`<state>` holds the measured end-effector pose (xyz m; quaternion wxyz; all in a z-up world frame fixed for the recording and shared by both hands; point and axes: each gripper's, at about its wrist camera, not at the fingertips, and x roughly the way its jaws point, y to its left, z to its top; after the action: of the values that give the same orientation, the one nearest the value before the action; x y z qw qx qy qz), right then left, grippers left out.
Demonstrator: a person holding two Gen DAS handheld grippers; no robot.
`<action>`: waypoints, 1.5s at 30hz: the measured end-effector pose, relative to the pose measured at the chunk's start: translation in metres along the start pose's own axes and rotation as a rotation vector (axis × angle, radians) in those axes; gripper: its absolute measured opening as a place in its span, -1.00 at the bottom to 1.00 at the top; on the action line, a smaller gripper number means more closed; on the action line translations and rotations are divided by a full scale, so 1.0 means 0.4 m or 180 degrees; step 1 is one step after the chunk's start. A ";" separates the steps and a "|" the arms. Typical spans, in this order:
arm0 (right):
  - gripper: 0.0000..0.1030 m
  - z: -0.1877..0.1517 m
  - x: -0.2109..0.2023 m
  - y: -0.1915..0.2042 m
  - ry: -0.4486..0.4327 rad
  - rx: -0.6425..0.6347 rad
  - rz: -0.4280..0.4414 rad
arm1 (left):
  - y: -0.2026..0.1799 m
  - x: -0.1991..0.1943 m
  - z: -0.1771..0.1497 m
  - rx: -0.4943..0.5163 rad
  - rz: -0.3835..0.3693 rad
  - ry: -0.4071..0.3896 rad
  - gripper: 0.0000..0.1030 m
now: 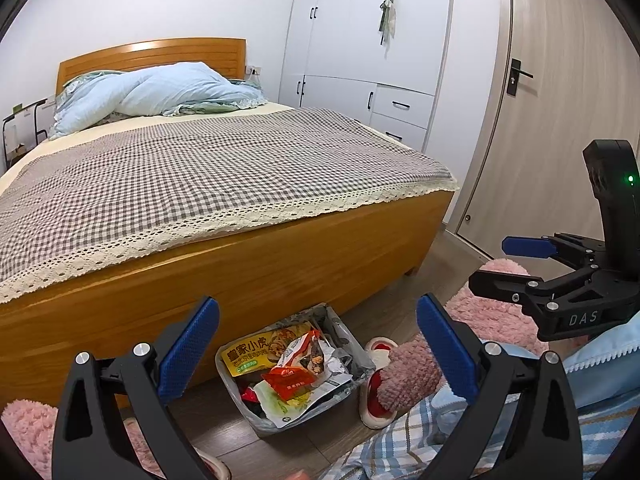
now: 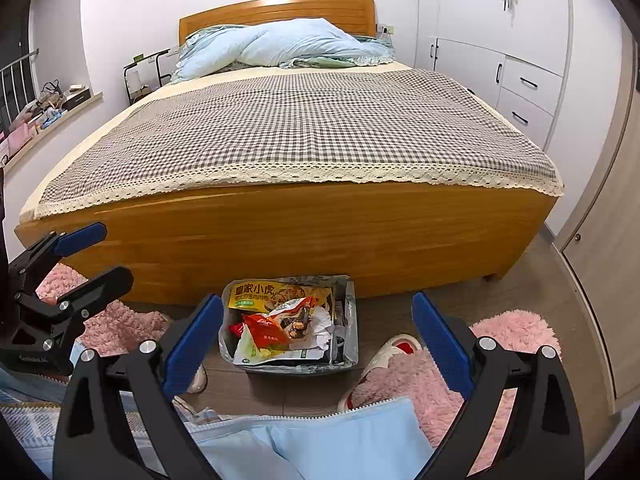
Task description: Collect trash
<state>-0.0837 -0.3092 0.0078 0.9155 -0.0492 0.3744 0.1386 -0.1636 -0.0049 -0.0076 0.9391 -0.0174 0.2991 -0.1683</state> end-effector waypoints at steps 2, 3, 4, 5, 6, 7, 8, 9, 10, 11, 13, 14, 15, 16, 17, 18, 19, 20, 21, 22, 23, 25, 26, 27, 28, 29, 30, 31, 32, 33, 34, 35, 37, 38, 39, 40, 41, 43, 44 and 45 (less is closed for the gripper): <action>0.77 -0.002 -0.001 -0.001 -0.0002 0.0000 -0.0006 | -0.001 0.002 0.000 0.0000 -0.0014 0.0006 0.85; 0.77 -0.002 -0.001 -0.001 0.0000 0.0002 -0.0007 | -0.001 0.002 0.000 0.0000 -0.0018 0.0008 0.85; 0.77 -0.004 -0.001 -0.002 0.0003 0.0003 -0.0006 | -0.002 0.003 0.000 0.0001 -0.0025 0.0011 0.85; 0.77 -0.005 -0.002 -0.004 0.0006 0.0005 -0.0005 | -0.001 0.003 -0.001 0.0002 -0.0029 0.0012 0.85; 0.77 -0.005 -0.002 -0.005 0.0007 0.0007 -0.0007 | -0.001 0.003 -0.001 0.0003 -0.0033 0.0013 0.85; 0.77 -0.005 -0.003 -0.005 0.0007 0.0009 -0.0011 | -0.001 0.003 -0.001 0.0003 -0.0035 0.0014 0.85; 0.77 -0.004 -0.004 -0.005 0.0007 0.0009 -0.0013 | -0.002 0.003 -0.001 0.0003 -0.0037 0.0015 0.85; 0.77 -0.005 -0.005 -0.005 0.0005 0.0010 -0.0015 | -0.002 0.003 -0.001 0.0004 -0.0036 0.0014 0.85; 0.77 -0.005 -0.005 -0.005 0.0005 0.0010 -0.0016 | -0.002 0.003 -0.001 0.0006 -0.0038 0.0012 0.85; 0.77 -0.005 -0.005 -0.005 0.0006 0.0011 -0.0014 | -0.002 0.004 -0.001 0.0002 -0.0036 0.0014 0.85; 0.77 -0.006 -0.006 -0.005 0.0007 0.0013 -0.0016 | -0.002 0.004 -0.001 0.0002 -0.0037 0.0015 0.85; 0.77 -0.004 -0.005 -0.007 0.0008 0.0012 -0.0014 | -0.002 0.004 -0.001 0.0003 -0.0038 0.0015 0.85; 0.77 -0.004 -0.005 -0.007 0.0009 0.0013 -0.0014 | -0.001 0.004 -0.002 0.0002 -0.0041 0.0017 0.85; 0.77 -0.004 -0.006 -0.007 0.0009 0.0015 -0.0017 | -0.001 0.004 -0.002 0.0003 -0.0045 0.0019 0.85; 0.77 -0.004 -0.006 -0.009 0.0009 0.0017 -0.0019 | -0.002 0.004 -0.003 0.0006 -0.0050 0.0020 0.85; 0.77 -0.004 -0.006 -0.009 0.0009 0.0020 -0.0018 | -0.002 0.004 -0.003 0.0008 -0.0054 0.0022 0.85; 0.77 -0.005 -0.007 -0.009 0.0012 0.0026 -0.0019 | -0.003 0.004 -0.003 0.0009 -0.0059 0.0023 0.85; 0.77 -0.006 -0.007 -0.010 0.0014 0.0031 -0.0019 | -0.004 0.004 -0.004 0.0011 -0.0065 0.0026 0.85; 0.77 -0.006 -0.007 -0.010 0.0017 0.0034 -0.0020 | -0.005 0.005 -0.004 0.0012 -0.0068 0.0027 0.85; 0.77 -0.006 -0.008 -0.011 0.0019 0.0038 -0.0021 | -0.005 0.005 -0.005 0.0013 -0.0070 0.0028 0.85; 0.77 -0.006 -0.008 -0.012 0.0020 0.0043 -0.0025 | -0.005 0.005 -0.004 0.0013 -0.0072 0.0028 0.85; 0.77 -0.006 -0.009 -0.014 0.0019 0.0050 -0.0031 | -0.006 0.005 -0.005 0.0016 -0.0081 0.0032 0.85; 0.77 -0.007 -0.009 -0.015 0.0020 0.0054 -0.0033 | -0.007 0.007 -0.005 0.0018 -0.0086 0.0035 0.85; 0.77 -0.006 -0.010 -0.015 0.0020 0.0056 -0.0034 | -0.006 0.006 -0.005 0.0018 -0.0089 0.0036 0.85; 0.77 -0.006 -0.010 -0.015 0.0020 0.0057 -0.0035 | -0.006 0.006 -0.005 0.0020 -0.0090 0.0037 0.85; 0.77 -0.007 -0.010 -0.015 0.0019 0.0056 -0.0035 | -0.006 0.006 -0.005 0.0022 -0.0092 0.0037 0.85; 0.77 -0.007 -0.010 -0.015 0.0019 0.0055 -0.0034 | -0.006 0.006 -0.005 0.0021 -0.0091 0.0036 0.85; 0.77 -0.007 -0.010 -0.015 0.0019 0.0056 -0.0034 | -0.006 0.006 -0.004 0.0020 -0.0090 0.0037 0.85; 0.77 -0.007 -0.010 -0.016 0.0020 0.0056 -0.0033 | -0.007 0.006 -0.005 0.0020 -0.0090 0.0037 0.85; 0.77 -0.007 -0.010 -0.016 0.0020 0.0057 -0.0032 | -0.006 0.006 -0.005 0.0020 -0.0090 0.0037 0.85; 0.77 -0.007 -0.010 -0.016 0.0020 0.0056 -0.0032 | -0.006 0.006 -0.005 0.0020 -0.0091 0.0037 0.85; 0.77 -0.007 -0.010 -0.016 0.0020 0.0055 -0.0032 | -0.007 0.006 -0.005 0.0020 -0.0091 0.0037 0.85; 0.77 -0.007 -0.010 -0.016 0.0019 0.0056 -0.0033 | -0.007 0.006 -0.005 0.0020 -0.0091 0.0037 0.85; 0.77 -0.007 -0.010 -0.016 0.0020 0.0056 -0.0032 | -0.007 0.006 -0.005 0.0020 -0.0089 0.0037 0.85; 0.77 -0.007 -0.010 -0.016 0.0020 0.0057 -0.0032 | -0.007 0.006 -0.005 0.0020 -0.0090 0.0037 0.85; 0.77 -0.007 -0.011 -0.016 0.0019 0.0056 -0.0034 | -0.008 0.006 -0.005 0.0022 -0.0090 0.0037 0.85; 0.77 -0.007 -0.010 -0.016 0.0019 0.0055 -0.0034 | -0.007 0.006 -0.005 0.0020 -0.0091 0.0037 0.85; 0.77 -0.008 -0.010 -0.016 0.0019 0.0055 -0.0033 | -0.007 0.006 -0.005 0.0019 -0.0091 0.0037 0.85; 0.77 -0.008 -0.009 -0.016 0.0020 0.0055 -0.0033 | -0.007 0.006 -0.005 0.0019 -0.0091 0.0038 0.85; 0.77 -0.008 -0.010 -0.016 0.0019 0.0056 -0.0034 | -0.007 0.006 -0.005 0.0019 -0.0091 0.0038 0.85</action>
<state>-0.0865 -0.3166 0.0082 0.9155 -0.0436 0.3781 0.1303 -0.1637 -0.0082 -0.0102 0.9349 -0.0179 0.3039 -0.1827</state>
